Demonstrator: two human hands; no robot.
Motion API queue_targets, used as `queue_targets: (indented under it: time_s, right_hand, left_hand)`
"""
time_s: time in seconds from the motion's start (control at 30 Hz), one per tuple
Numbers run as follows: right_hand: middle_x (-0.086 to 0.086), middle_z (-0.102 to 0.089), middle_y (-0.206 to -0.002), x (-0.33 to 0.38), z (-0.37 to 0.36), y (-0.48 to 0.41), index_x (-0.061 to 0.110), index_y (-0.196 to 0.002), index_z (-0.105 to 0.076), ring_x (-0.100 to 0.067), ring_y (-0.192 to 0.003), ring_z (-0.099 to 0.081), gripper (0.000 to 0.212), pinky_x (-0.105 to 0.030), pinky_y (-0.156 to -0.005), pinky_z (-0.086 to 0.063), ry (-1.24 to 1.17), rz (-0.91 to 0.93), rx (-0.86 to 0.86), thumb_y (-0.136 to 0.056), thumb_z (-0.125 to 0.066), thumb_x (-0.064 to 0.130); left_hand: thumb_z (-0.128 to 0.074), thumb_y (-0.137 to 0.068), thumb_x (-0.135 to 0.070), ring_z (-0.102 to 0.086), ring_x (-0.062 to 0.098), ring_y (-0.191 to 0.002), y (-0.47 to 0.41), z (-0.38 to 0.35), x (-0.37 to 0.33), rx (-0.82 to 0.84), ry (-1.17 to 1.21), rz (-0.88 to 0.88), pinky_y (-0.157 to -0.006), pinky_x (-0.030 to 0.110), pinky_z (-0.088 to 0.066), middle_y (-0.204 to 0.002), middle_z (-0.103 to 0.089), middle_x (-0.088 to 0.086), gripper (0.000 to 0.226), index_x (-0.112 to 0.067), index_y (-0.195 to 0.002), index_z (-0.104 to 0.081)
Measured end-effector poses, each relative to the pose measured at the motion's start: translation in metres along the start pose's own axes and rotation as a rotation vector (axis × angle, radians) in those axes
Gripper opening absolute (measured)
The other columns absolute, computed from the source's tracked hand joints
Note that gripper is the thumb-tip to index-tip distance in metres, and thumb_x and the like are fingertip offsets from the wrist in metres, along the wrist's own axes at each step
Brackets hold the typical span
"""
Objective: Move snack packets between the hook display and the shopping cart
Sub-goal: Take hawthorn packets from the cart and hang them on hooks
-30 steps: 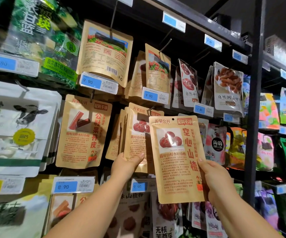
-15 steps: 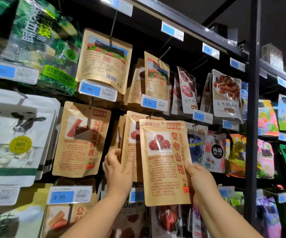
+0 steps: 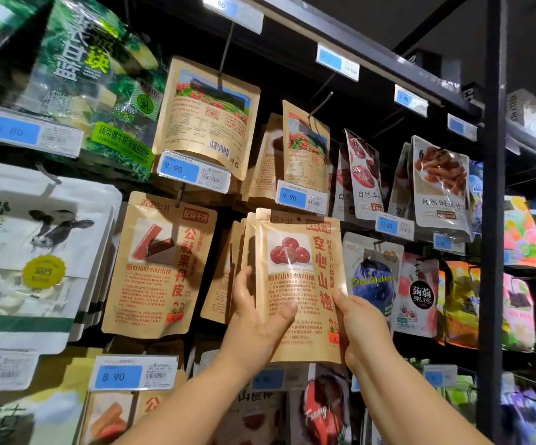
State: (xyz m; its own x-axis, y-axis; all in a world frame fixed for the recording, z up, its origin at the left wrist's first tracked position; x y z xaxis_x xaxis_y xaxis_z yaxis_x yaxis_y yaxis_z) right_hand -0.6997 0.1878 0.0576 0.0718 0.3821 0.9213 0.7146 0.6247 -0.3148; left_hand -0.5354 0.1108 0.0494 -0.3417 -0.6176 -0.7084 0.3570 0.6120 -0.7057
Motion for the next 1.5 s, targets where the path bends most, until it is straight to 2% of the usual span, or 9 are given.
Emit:
queue_targets:
  time_s: [0.13, 0.33, 0.57, 0.73, 0.93, 1.1, 1.23, 1.37, 1.5]
  right_hand:
    - [-0.018, -0.072, -0.089, -0.002, -0.003, -0.003, 0.002, -0.096, -0.064, -0.032, -0.075, -0.069, 0.02, -0.042, -0.066, -0.058, -0.007, -0.018, 0.003, -0.1, -0.053, 0.019]
    - [-0.014, -0.071, -0.08, -0.004, -0.006, -0.011, 0.006, -0.09, -0.062, -0.028, -0.068, -0.067, 0.019, -0.036, -0.058, -0.054, 0.007, -0.026, 0.0, -0.1, -0.052, 0.018]
    - [-0.007, -0.073, -0.064, -0.014, -0.018, -0.029, 0.007, -0.093, -0.063, -0.023, -0.057, -0.07, 0.019, -0.032, -0.051, -0.052, 0.028, -0.063, 0.039, -0.1, -0.052, 0.021]
    - [-0.012, -0.074, -0.082, -0.025, -0.026, -0.049, 0.006, -0.104, -0.063, -0.029, -0.071, -0.071, 0.021, -0.036, -0.058, -0.055, 0.062, -0.093, 0.037, -0.1, -0.052, 0.023]
    - [-0.014, -0.074, -0.089, -0.039, -0.038, -0.068, 0.007, -0.108, -0.064, -0.028, -0.074, -0.071, 0.023, -0.032, -0.056, -0.053, 0.072, -0.112, 0.017, -0.101, -0.051, 0.024]
    - [-0.011, -0.074, -0.083, -0.053, -0.046, -0.075, 0.005, -0.106, -0.065, -0.026, -0.074, -0.071, 0.023, -0.035, -0.059, -0.054, 0.075, -0.102, 0.031, -0.101, -0.05, 0.022]
    - [-0.012, -0.076, -0.089, -0.056, -0.046, -0.073, 0.007, -0.105, -0.067, -0.029, -0.084, -0.073, 0.022, -0.043, -0.074, -0.059, 0.078, -0.052, 0.056, -0.098, -0.056, 0.025]
    - [-0.006, -0.076, -0.09, -0.053, -0.038, -0.067, 0.01, -0.104, -0.066, -0.02, -0.079, -0.074, 0.024, -0.033, -0.063, -0.06, 0.133, 0.08, 0.045, -0.094, -0.062, 0.032]
    - [-0.003, -0.072, -0.1, -0.05, -0.026, -0.058, 0.016, -0.112, -0.058, -0.014, -0.082, -0.073, 0.029, -0.026, -0.062, -0.059, 0.171, 0.169, 0.012, -0.09, -0.067, 0.033]
  left_hand:
    - [-0.067, -0.086, -0.035, -0.062, 0.004, -0.102, -0.004, -0.002, 0.001, 0.019, -0.061, -0.037, -0.084, 0.026, -0.056, -0.117, -0.054, -0.019, 0.083, -0.055, -0.132, -0.002]
    - [-0.066, -0.086, -0.037, -0.056, -0.007, -0.1, -0.014, -0.001, 0.009, 0.034, -0.088, -0.015, -0.071, 0.008, -0.048, -0.116, -0.052, -0.023, 0.076, -0.05, -0.139, -0.013]
    - [-0.072, -0.079, -0.043, -0.054, 0.002, -0.108, -0.029, 0.007, 0.021, 0.015, -0.137, 0.03, -0.088, 0.024, -0.049, -0.126, -0.048, -0.016, 0.089, -0.044, -0.144, -0.012]
    - [-0.077, -0.073, -0.044, -0.059, 0.01, -0.108, -0.044, 0.011, 0.033, 0.004, -0.165, 0.095, -0.092, 0.042, -0.053, -0.125, -0.053, -0.014, 0.091, -0.054, -0.136, -0.013]
    - [-0.079, -0.071, -0.039, -0.059, 0.014, -0.109, -0.057, 0.018, 0.052, -0.035, -0.185, 0.157, -0.089, 0.046, -0.054, -0.125, -0.052, -0.013, 0.092, -0.06, -0.131, -0.013]
    - [-0.072, -0.066, -0.055, -0.05, 0.017, -0.121, -0.056, 0.022, 0.062, -0.087, -0.323, 0.134, -0.093, 0.047, -0.051, -0.14, -0.043, -0.009, 0.095, -0.06, -0.135, -0.008]
    - [-0.067, -0.08, -0.052, -0.045, 0.016, -0.122, -0.051, 0.028, 0.068, -0.133, -0.397, 0.096, -0.093, 0.033, -0.046, -0.149, -0.023, -0.003, 0.088, -0.049, -0.143, -0.005]
    - [-0.061, -0.082, -0.055, -0.039, 0.012, -0.12, -0.043, 0.025, 0.066, -0.145, -0.43, 0.039, -0.082, 0.025, -0.04, -0.139, -0.014, -0.014, 0.081, -0.042, -0.143, -0.01]
    - [-0.058, -0.082, -0.055, -0.018, 0.021, -0.136, -0.03, 0.017, 0.06, -0.166, -0.49, 0.025, -0.102, 0.039, -0.033, -0.142, -0.004, -0.019, 0.077, -0.041, -0.144, -0.015]
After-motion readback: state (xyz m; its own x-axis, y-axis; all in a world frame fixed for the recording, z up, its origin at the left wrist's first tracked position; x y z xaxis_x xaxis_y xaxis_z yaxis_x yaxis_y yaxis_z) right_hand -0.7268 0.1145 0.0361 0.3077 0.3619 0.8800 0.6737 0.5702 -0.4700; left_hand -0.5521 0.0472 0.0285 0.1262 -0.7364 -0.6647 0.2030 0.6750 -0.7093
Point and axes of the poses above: each hand's wrist, its own y-axis away from the middle knuckle, its own z-axis out of the back of the hand, x = y × z, the point moved 8 cm from there along -y, towards the middle knuckle
